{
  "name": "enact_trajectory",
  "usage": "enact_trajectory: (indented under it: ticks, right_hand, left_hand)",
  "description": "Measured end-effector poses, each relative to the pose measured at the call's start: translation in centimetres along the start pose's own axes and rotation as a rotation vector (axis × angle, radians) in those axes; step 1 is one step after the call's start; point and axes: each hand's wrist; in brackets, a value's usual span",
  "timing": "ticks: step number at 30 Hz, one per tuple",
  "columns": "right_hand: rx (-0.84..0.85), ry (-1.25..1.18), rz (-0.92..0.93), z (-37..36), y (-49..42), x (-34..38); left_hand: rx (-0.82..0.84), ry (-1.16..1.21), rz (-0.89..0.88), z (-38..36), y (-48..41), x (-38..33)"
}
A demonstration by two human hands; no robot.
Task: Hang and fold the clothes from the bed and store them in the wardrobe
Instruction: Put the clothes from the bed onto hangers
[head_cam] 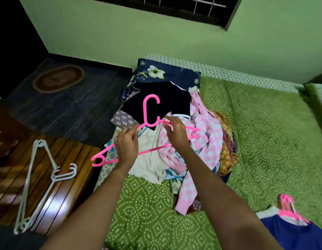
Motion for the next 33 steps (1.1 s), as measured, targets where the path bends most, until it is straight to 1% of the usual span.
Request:
enact_trajectory:
  ticks: [2,4,6,8,10,11,12,14,17,19,21,23,27,29,33]
  right_hand:
    - [-0.089,-0.051,0.008,0.6,0.0,-1.4]
    - [-0.158,-0.084,-0.046,0.9,0.1,-3.1]
    - [-0.191,-0.125,-0.15,0.9,0.3,-5.1]
    - [-0.195,-0.171,-0.296,0.7,0.3,-7.3]
    - [-0.153,-0.177,-0.509,0.7,0.3,-8.8]
    - [-0.105,-0.163,-0.605,0.4,0.4,-9.7]
    - [-0.043,-0.134,-0.664,0.2,0.6,-10.6]
    - [0.102,-0.032,-0.705,-0.5,1.2,-11.9]
    - [0.217,0.074,-0.683,-1.2,1.6,-12.9]
    - [0.3,0.196,-0.576,-1.6,1.5,-13.9]
    - [0.391,0.356,-0.424,-1.9,1.3,-15.1]
    - [0.474,0.534,-0.331,-1.9,0.6,-16.3]
    - [0.676,0.787,-0.284,-1.5,-1.0,-18.3]
    - [0.721,0.841,-0.269,-1.3,-1.3,-19.2]
    - [0.671,0.898,-0.107,-1.0,-1.5,-20.2]
  left_hand:
    - [-0.02,-0.012,0.047,-0.9,-0.1,-0.2]
    - [-0.025,-0.014,0.107,-1.6,-0.3,-0.1]
    - [-0.023,-0.025,0.144,-2.3,-0.5,0.2]
    - [-0.021,-0.054,0.165,-3.2,-0.7,0.5]
    - [-0.018,-0.057,0.177,-3.9,-0.7,0.6]
    - [-0.009,-0.057,0.192,-4.5,-0.8,0.8]
    - [-0.007,-0.055,0.207,-5.0,-0.8,0.9]
    - [-0.015,-0.058,0.229,-6.1,-0.8,1.2]
    - [-0.011,-0.062,0.256,-7.2,-0.7,1.6]
    - [0.012,-0.066,0.295,-8.3,-0.7,2.0]
    - [0.031,-0.072,0.314,-9.2,-0.8,2.3]
    - [0.021,-0.076,0.29,-10.0,-1.1,2.5]
    - [0.002,-0.058,0.279,-11.1,-1.5,2.6]
    - [0.004,-0.047,0.272,-11.7,-1.6,2.8]
    - [0.004,-0.035,0.259,-11.8,-1.5,3.0]
Point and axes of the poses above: each hand's wrist, its own y-axis away from the middle knuckle, its own z-axis out of the back of the hand, x = y × z, and after that the axes turned 15 degrees about -y, right-handed
